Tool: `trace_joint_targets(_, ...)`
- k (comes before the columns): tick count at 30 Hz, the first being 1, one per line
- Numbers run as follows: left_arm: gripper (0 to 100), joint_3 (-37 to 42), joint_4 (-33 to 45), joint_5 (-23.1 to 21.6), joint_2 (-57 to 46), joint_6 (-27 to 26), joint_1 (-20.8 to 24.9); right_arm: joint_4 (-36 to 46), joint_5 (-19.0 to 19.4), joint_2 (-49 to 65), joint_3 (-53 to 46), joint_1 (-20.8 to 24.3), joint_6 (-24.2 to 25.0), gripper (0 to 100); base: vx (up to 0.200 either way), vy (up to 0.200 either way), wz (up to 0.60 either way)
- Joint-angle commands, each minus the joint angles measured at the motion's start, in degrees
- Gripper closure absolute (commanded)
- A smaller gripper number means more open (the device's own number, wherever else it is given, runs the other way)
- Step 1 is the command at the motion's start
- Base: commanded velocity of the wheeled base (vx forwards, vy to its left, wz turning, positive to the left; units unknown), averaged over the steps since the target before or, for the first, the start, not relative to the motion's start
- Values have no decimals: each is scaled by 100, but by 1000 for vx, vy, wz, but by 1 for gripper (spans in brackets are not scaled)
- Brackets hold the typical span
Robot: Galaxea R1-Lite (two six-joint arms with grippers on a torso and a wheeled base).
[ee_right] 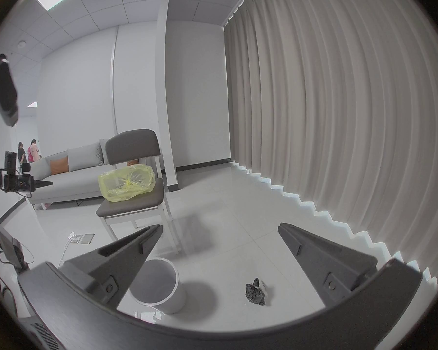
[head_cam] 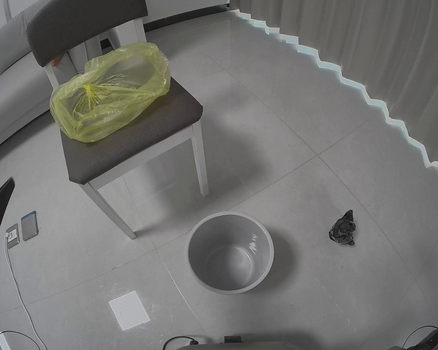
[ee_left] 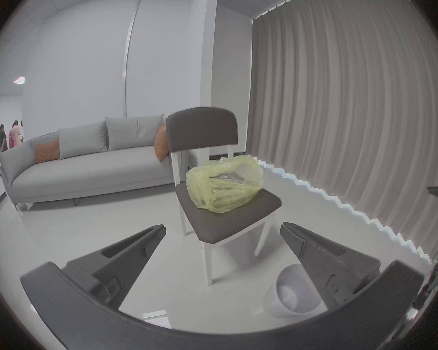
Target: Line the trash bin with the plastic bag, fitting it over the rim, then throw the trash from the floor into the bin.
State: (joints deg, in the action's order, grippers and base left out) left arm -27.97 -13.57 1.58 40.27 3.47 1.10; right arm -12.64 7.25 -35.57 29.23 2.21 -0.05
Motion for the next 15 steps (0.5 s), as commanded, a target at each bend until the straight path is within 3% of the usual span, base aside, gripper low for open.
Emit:
trace_joint_targets(1,0,-2073,-647,817,3831,-40,-22,-212,-567,-2182,1401,535,-92,0,0,0,0)
trace_joint_targets(6,0,-2978,-647,1090,4833,-49,-13,-212,-884,-2323,1480,711,-101,0,0,0,0)
trace_joint_targets(15,0,-4244,-647,1441,6125,-49,22,-212,-892,-2296,1480,781,-101,0,0,0,0)
